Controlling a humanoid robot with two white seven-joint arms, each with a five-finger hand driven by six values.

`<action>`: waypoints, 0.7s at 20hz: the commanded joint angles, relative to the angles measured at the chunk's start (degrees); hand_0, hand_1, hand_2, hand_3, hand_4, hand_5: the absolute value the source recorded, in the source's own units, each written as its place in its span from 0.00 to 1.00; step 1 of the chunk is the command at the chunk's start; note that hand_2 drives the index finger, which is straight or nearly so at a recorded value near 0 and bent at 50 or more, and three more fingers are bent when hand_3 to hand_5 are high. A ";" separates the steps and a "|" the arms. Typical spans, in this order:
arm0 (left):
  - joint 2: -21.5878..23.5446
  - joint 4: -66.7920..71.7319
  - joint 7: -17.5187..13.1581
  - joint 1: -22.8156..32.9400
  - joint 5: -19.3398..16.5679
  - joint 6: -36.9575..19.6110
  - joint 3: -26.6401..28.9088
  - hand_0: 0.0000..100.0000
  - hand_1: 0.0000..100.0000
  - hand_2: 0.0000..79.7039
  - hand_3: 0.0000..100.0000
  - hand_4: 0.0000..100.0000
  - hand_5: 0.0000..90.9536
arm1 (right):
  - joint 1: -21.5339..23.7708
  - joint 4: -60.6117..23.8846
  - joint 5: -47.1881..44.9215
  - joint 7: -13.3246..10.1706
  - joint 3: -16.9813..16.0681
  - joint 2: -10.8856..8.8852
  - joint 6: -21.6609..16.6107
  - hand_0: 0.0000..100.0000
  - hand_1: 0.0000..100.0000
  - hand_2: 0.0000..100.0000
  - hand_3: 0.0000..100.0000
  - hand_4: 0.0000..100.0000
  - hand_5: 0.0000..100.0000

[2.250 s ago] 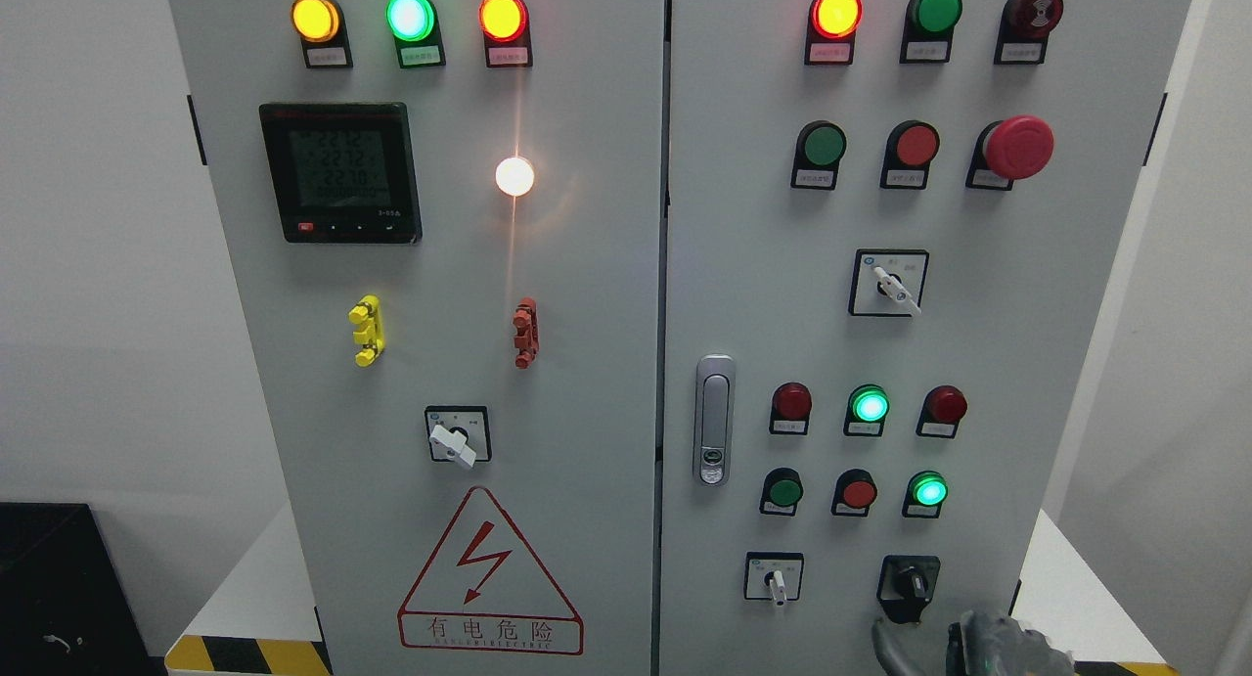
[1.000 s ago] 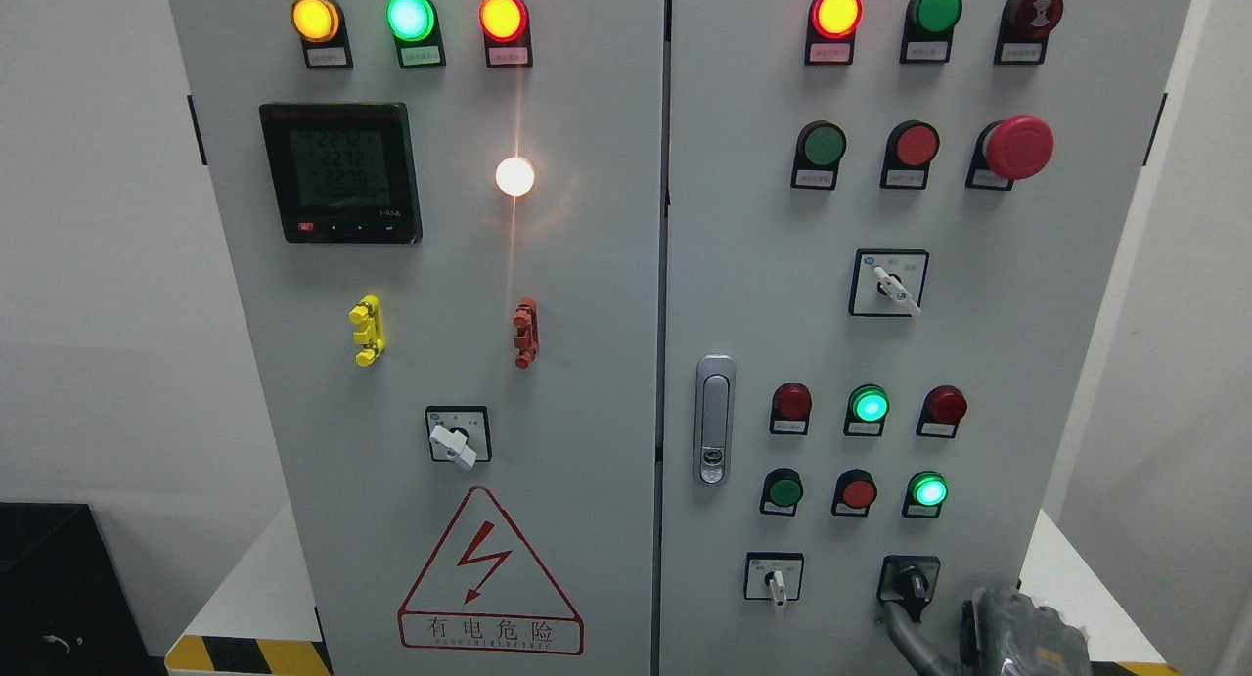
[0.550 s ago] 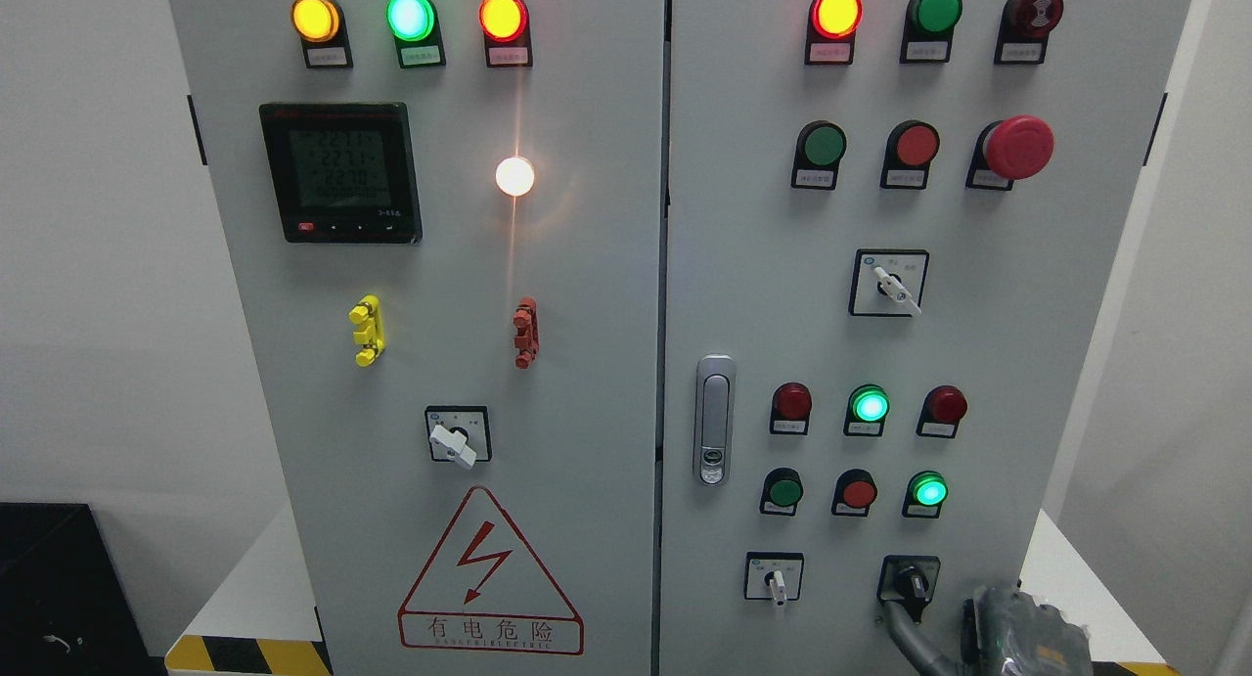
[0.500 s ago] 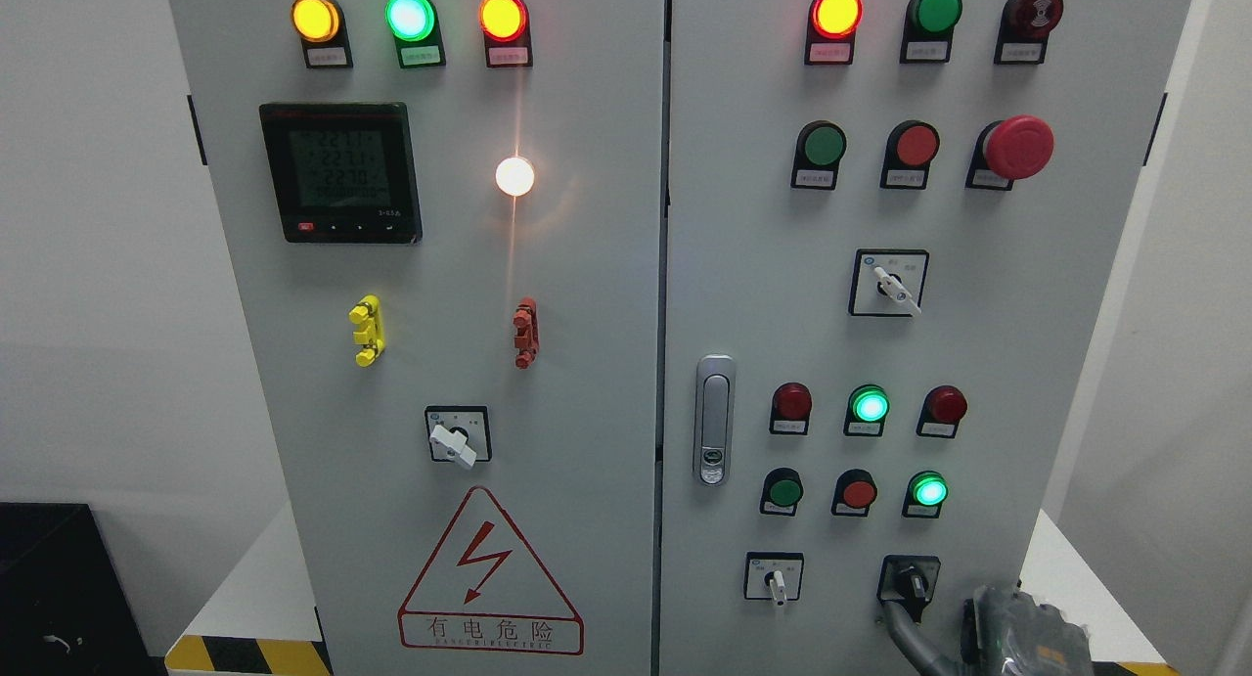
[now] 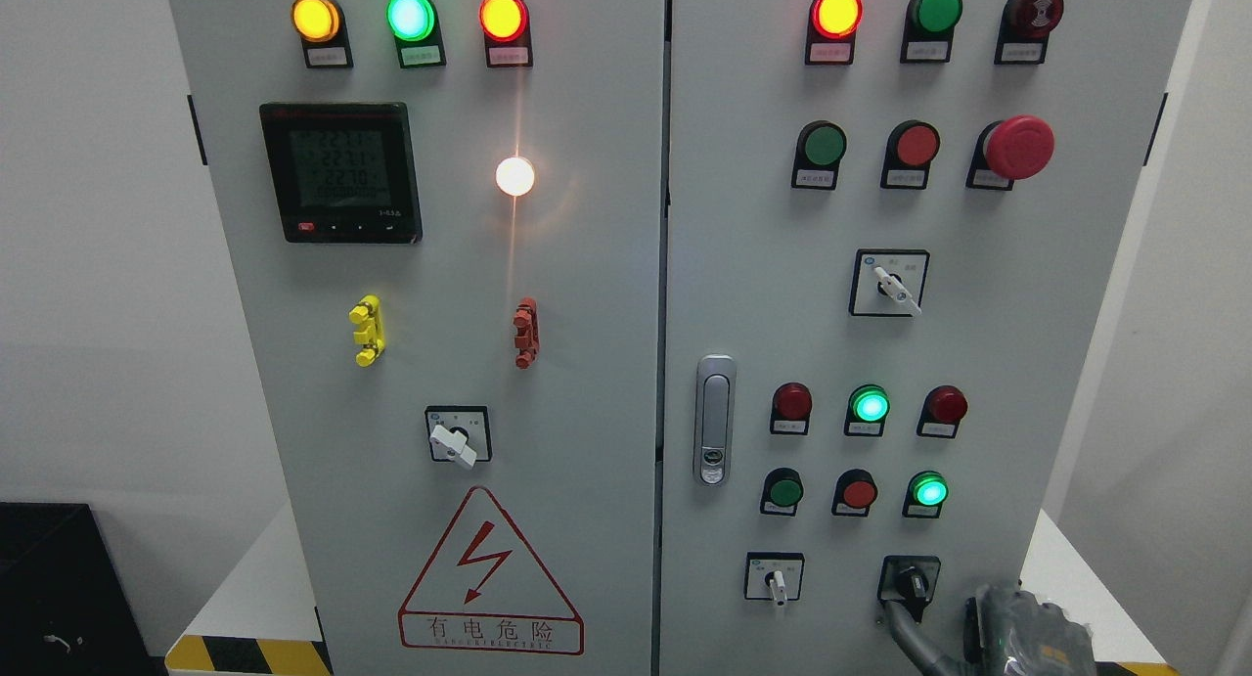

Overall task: Flip black knob to close circuit
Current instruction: 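Twist the black knob with the right hand fingers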

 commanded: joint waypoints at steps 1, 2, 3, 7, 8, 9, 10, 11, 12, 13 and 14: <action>0.00 0.02 0.01 0.00 0.00 -0.04 0.03 0.12 0.56 0.00 0.00 0.00 0.00 | 0.00 -0.04 -0.08 0.00 -3.21 -0.20 0.00 0.00 0.00 0.95 1.00 1.00 0.99; 0.00 0.02 -0.08 0.00 0.00 -0.04 0.03 0.12 0.56 0.00 0.00 0.00 0.00 | 0.00 -0.04 -0.08 0.00 -3.21 -0.20 0.00 0.00 0.00 0.95 1.00 1.00 0.99; 0.00 -0.07 -0.08 0.00 0.09 -0.04 -0.06 0.12 0.56 0.00 0.00 0.00 0.00 | 0.00 -0.04 -0.17 0.00 -3.30 -0.20 0.00 0.00 0.00 0.95 1.00 1.00 0.99; 0.00 0.02 -0.08 0.00 0.00 -0.04 0.03 0.12 0.56 0.00 0.00 0.00 0.00 | 0.00 -0.04 -0.26 0.08 -3.30 -0.20 0.00 0.00 0.00 0.95 1.00 1.00 0.99; 0.00 -0.07 -0.08 0.00 0.00 -0.04 -0.06 0.12 0.56 0.00 0.00 0.00 0.00 | 0.00 -0.13 -0.26 0.08 -3.30 -0.20 0.00 0.00 0.00 0.95 1.00 1.00 0.99; 0.00 0.02 -0.08 0.00 0.09 -0.04 0.03 0.12 0.56 0.00 0.00 0.00 0.00 | 0.00 -0.13 -0.26 0.08 -3.30 -0.20 0.00 0.00 0.00 0.95 1.00 1.00 0.99; 0.00 0.02 -0.08 0.00 0.00 -0.04 -0.06 0.12 0.56 0.00 0.00 0.00 0.00 | 0.00 -0.22 -0.34 0.08 -3.30 -0.20 0.00 0.00 0.00 0.95 1.00 1.00 0.99; 0.00 0.02 0.01 0.00 0.00 -0.04 0.03 0.12 0.56 0.00 0.00 0.00 0.00 | 0.00 -0.22 -0.43 0.00 -3.30 -0.20 0.00 0.00 0.00 0.95 1.00 1.00 0.99; 0.00 0.02 0.01 0.00 0.00 -0.04 -0.06 0.12 0.56 0.00 0.00 0.00 0.00 | 0.00 -0.22 -0.43 0.00 -3.30 -0.29 0.00 0.00 0.00 0.95 1.00 1.00 0.99; 0.00 0.02 -0.08 0.00 0.00 -0.04 0.03 0.12 0.56 0.00 0.00 0.00 0.00 | 0.00 -0.31 -0.43 0.00 -3.30 -0.29 0.00 0.00 0.00 0.95 1.00 1.00 0.99; 0.00 0.02 -0.08 0.00 0.00 -0.04 0.03 0.12 0.56 0.00 0.00 0.00 0.00 | 0.00 -0.31 -0.52 0.00 -3.38 -0.20 0.00 0.00 0.00 0.95 1.00 1.00 1.00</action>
